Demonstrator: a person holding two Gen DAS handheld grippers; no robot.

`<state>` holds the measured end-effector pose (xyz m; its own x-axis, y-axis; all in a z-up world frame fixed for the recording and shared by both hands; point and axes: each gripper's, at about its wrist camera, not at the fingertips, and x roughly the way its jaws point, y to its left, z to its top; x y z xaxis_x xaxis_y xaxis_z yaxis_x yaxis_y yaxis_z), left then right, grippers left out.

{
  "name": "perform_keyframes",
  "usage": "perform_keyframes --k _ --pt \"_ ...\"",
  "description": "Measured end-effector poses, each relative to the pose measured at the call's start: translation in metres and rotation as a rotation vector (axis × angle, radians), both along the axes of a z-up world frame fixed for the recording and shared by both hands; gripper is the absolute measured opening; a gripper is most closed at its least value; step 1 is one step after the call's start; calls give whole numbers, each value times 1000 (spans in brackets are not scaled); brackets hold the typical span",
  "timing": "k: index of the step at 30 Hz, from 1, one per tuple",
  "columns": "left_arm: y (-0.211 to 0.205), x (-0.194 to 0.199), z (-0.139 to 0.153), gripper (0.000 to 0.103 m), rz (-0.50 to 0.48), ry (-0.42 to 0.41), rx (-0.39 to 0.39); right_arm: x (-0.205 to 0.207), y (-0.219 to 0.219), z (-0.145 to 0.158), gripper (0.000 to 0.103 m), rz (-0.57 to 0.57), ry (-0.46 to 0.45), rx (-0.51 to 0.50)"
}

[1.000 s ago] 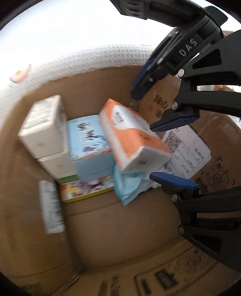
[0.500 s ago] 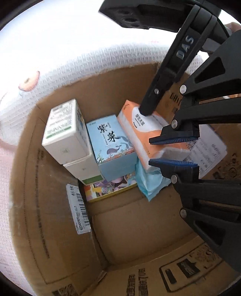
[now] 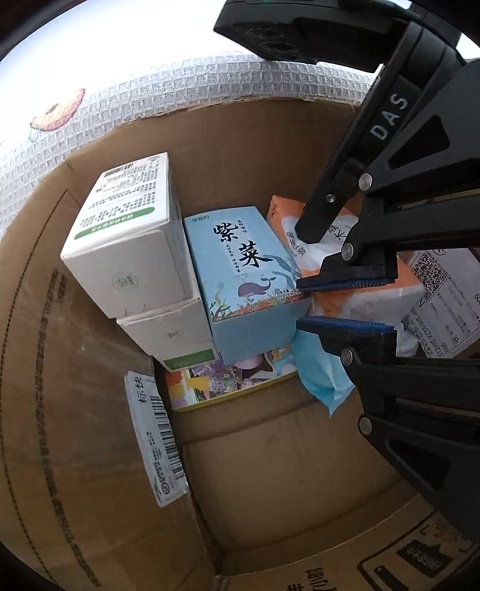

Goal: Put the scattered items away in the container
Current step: 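Lower the tissue pack into the box beside the wipes and press down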

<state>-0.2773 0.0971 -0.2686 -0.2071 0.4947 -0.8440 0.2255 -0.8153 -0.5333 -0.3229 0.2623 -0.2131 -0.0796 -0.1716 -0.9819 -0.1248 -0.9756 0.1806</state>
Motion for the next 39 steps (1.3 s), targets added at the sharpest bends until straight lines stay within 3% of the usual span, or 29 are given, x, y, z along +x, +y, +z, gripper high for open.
perform_keyframes --k 4,8,13,15,23,25,26,27,39 --pt "-5 3 13 14 -45 1 -25 2 -5 1 21 22 11 27" --pt "-18 10 21 14 -51 -12 21 3 -2 3 21 -12 9 6" --pt "-25 19 18 14 -32 -14 78 14 -9 19 21 -1 33 88" --pt "-26 21 17 14 -29 -22 111 19 -11 25 21 9 41 74" --pt "-24 21 18 33 -8 -19 142 32 -20 42 21 45 58 88" --pt "-20 24 13 32 -20 -39 117 33 -16 42 21 50 56 75" --pt "-18 25 7 19 -27 -55 110 33 -17 40 21 45 55 67" --pt "-17 24 2 14 -30 -68 112 32 -17 40 21 40 54 61" --pt "-17 17 -19 14 -35 -62 100 25 -17 16 21 81 26 18"
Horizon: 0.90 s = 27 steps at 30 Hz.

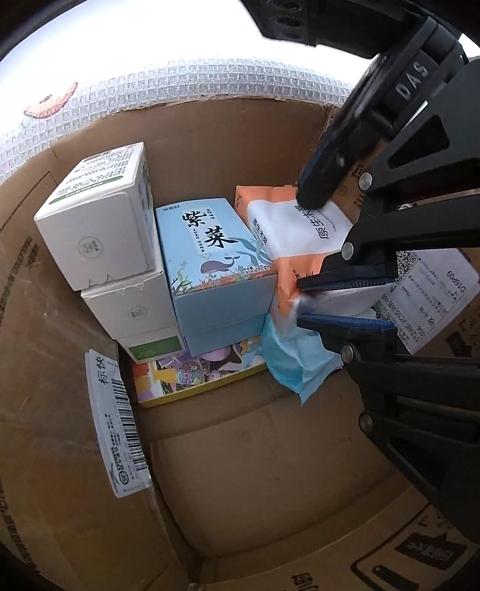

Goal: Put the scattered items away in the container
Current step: 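Lower the tissue pack into the box beside the wipes and press down, then open both grippers and lift them out of the cardboard box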

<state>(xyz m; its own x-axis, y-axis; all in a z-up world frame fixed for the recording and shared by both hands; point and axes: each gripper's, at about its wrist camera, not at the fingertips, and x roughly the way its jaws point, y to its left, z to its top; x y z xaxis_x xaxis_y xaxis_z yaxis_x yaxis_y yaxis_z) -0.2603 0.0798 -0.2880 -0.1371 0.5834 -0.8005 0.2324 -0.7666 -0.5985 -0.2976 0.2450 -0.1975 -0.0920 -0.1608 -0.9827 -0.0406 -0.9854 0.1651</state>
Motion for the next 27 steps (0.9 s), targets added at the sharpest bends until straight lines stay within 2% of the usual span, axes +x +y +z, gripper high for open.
perform_keyframes --k 3,11,16,22,27 --pt "0 0 -2 14 8 -5 11 -3 -6 -14 21 18 -27 1" --pt "5 -2 -3 14 3 -3 7 -12 -2 -23 20 -7 -21 29" --pt "9 1 7 15 -26 27 -40 -10 1 -23 20 -10 -10 15" --pt "4 16 39 14 -66 95 -100 11 -5 8 21 -21 43 47" --pt "-4 26 60 25 -54 146 -163 31 -12 35 21 -4 100 88"
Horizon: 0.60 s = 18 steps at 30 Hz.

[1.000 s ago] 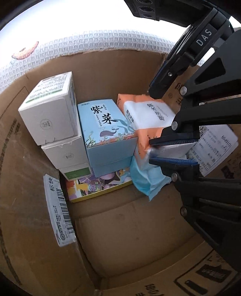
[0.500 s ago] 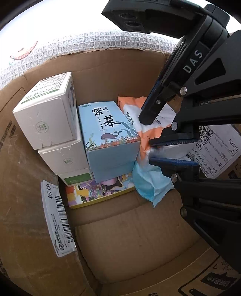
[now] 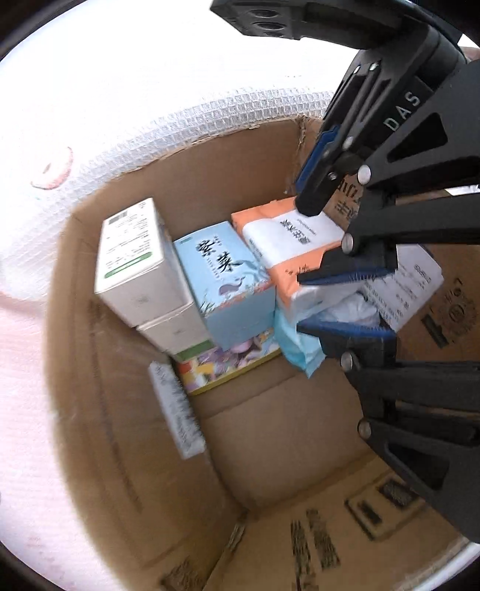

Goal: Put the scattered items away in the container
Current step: 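Open both grippers and lift them out of the cardboard box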

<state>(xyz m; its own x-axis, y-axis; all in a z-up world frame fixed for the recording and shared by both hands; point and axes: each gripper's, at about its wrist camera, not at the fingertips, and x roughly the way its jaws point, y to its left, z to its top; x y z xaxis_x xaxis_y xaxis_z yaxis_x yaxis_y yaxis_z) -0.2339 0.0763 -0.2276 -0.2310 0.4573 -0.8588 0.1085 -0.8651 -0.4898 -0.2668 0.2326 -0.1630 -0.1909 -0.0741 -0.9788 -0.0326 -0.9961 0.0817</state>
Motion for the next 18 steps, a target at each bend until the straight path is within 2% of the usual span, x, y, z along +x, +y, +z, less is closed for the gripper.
perform_keyframes --k 3,6,7,10,13,15,18 --pt "-2 17 15 26 -28 17 -4 5 -8 -4 21 5 -27 -17" --pt "-17 37 37 39 -71 127 -64 19 -23 -6 21 1 -14 -23" --pt "-22 43 46 44 -80 165 -92 27 -28 -1 21 6 3 -34" --pt "-44 66 68 49 -96 277 -157 47 -41 18 21 26 56 -60" --pt "-68 96 74 52 -119 373 -201 68 -66 38 21 75 114 -52" --pt "-76 108 69 54 -131 436 -266 86 -85 49 21 118 151 -51" --pt "-101 143 84 57 -138 534 -373 111 -111 63 21 169 212 -49"
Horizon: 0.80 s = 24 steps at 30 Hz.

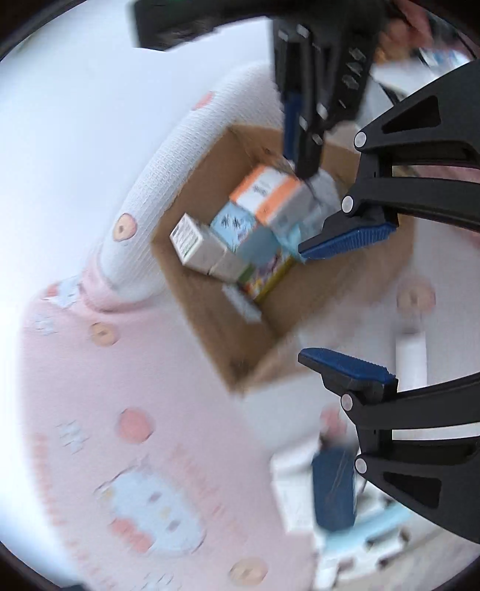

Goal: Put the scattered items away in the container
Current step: 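Open both grippers and lift them out of the cardboard box, then move both grippers toward the light blue box and denim pouch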

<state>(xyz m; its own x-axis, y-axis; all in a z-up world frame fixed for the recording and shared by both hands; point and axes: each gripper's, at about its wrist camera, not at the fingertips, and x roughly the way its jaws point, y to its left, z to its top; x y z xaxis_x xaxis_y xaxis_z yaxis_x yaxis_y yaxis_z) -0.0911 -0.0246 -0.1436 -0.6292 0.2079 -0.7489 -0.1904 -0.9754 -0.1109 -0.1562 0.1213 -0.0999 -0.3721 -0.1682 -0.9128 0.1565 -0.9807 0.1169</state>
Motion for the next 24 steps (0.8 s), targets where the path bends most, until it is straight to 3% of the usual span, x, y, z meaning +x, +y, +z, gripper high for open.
perform_keyframes --k 4,8,18,22,24 --pt "-40 41 -4 58 38 70 -28 34 -31 7 21 44 104 -8" --pt "-88 79 -10 58 99 92 -27 65 -54 8 21 76 177 -100" --pt "-184 163 -5 60 324 158 -37 114 -118 -6 22 167 213 -204" --pt "-211 174 -5 63 392 119 12 126 -140 -9 22 192 235 -271" --pt "-220 180 -5 63 431 128 52 129 -149 -11 27 216 235 -291"
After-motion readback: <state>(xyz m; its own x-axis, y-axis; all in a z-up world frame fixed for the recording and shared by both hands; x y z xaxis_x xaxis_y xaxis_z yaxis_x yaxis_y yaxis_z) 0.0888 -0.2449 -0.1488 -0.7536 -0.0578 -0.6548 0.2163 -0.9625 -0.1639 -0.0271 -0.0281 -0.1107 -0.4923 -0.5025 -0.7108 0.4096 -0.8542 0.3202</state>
